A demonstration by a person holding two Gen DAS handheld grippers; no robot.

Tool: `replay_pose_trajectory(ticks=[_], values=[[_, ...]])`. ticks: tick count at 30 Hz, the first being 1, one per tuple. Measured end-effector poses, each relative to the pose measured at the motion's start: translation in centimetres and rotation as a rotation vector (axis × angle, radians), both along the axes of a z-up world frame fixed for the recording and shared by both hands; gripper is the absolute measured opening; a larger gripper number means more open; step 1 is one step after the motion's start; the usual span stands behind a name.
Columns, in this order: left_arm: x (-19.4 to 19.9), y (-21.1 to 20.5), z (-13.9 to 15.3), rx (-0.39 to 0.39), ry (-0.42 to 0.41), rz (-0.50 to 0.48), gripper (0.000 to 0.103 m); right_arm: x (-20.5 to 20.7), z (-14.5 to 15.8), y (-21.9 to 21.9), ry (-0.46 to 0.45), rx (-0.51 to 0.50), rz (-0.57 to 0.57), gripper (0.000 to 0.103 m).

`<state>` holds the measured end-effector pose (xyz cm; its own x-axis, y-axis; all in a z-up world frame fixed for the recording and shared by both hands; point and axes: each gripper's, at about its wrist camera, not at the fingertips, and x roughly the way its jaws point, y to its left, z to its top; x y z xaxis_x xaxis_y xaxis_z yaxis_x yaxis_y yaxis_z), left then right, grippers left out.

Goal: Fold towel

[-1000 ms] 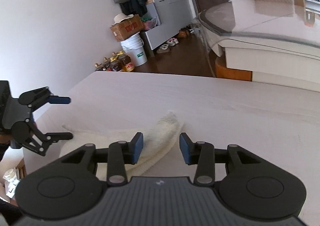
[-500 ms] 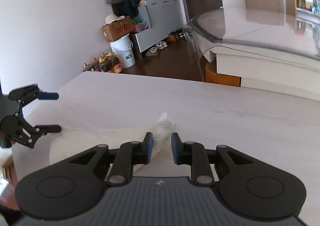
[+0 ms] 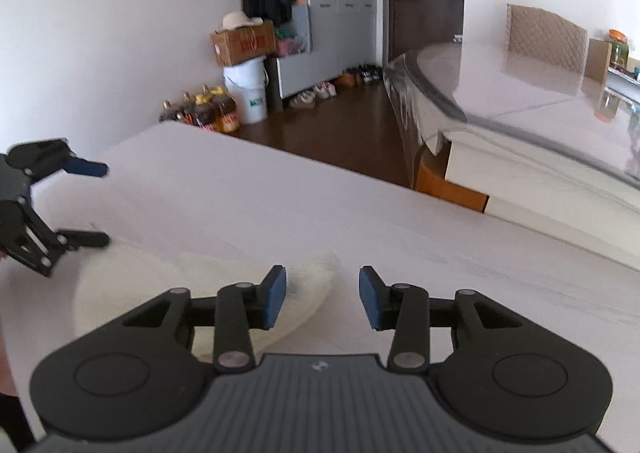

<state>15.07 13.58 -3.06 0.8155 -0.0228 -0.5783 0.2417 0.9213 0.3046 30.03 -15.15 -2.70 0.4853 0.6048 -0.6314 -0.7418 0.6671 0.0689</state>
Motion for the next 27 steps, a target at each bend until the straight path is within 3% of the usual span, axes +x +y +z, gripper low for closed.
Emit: replay_pose_trajectory(ticks=[2, 11, 21, 27], values=[[-0.1, -0.2, 0.0, 0.013, -0.012, -0.004, 0.094, 0.1, -0.4, 0.3, 0.011, 0.015, 0.001, 0.014], [-1.0, 0.1, 0.5, 0.000, -0.078, 0.011, 0.094, -0.2, 2.0, -0.5, -0.055, 0.201, -0.017, 0.013], [-0.8, -0.9, -0.1, 0.012, -0.045, -0.031, 0.094, 2.1, -1.1, 0.5, 0.068, 0.117, -0.037, 0.014], [-0.5, -1.1, -0.5, 0.023, -0.028, -0.035, 0.098, 2.2, -1.5, 1.3, 0.033, 0.041, -0.047, 0.028]])
